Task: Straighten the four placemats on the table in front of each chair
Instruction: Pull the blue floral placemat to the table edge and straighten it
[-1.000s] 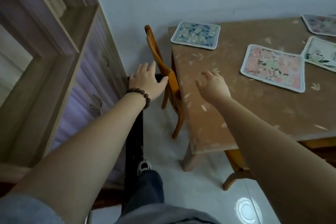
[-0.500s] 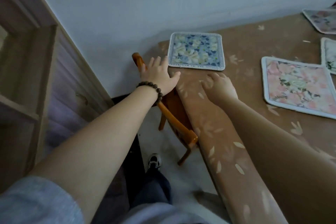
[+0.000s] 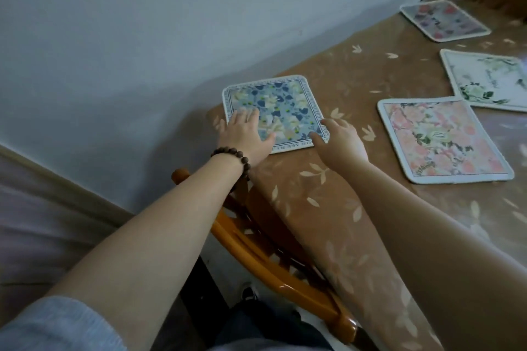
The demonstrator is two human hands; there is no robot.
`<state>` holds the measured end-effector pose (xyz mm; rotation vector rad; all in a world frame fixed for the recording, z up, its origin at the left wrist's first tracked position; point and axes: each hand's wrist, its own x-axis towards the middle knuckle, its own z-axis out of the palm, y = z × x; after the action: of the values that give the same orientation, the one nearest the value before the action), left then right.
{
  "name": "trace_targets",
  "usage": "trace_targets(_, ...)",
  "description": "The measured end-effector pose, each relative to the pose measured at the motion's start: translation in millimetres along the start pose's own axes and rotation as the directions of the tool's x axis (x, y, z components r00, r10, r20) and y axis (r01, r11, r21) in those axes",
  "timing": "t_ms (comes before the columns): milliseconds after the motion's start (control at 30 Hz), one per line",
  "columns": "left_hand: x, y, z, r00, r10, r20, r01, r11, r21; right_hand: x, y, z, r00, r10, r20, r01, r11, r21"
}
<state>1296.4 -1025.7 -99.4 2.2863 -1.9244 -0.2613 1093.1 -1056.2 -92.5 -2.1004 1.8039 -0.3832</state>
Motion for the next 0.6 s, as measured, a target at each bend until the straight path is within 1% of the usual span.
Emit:
trace_targets(167, 16.5, -0.1, 15.6, 0.999, 0.005, 0.049, -0.006, 1.0, 0.016, 13.8, 10.0, 9.8, 1.0, 0.022, 0.007, -0.022, 1.0, 0.003)
trace_targets(300, 29.5, -7.5, 23.3, 0.999, 0.023, 0.047, -0.025, 0.999, 0.042, 28.0, 18.6, 22.8, 0.999, 0.009, 0.045, -0.008, 1.0, -0.02)
trace_targets(433, 41.9, -18.0, 42.6, 0.998, 0.014, 0.064, -0.018, 0.998, 0.063, 47.7, 25.4, 46.0, 0.993, -0.063, 0.099, 0.07, 0.995, -0.069)
trace_targets(600, 54.8, -27.3, 85.4, 0.98, -0.01, 0.197, -0.009, 0.995, 0.096, 77.4, 27.2, 84.9, 0.962, -0.158, 0.221, 0.195, 0.968, -0.159)
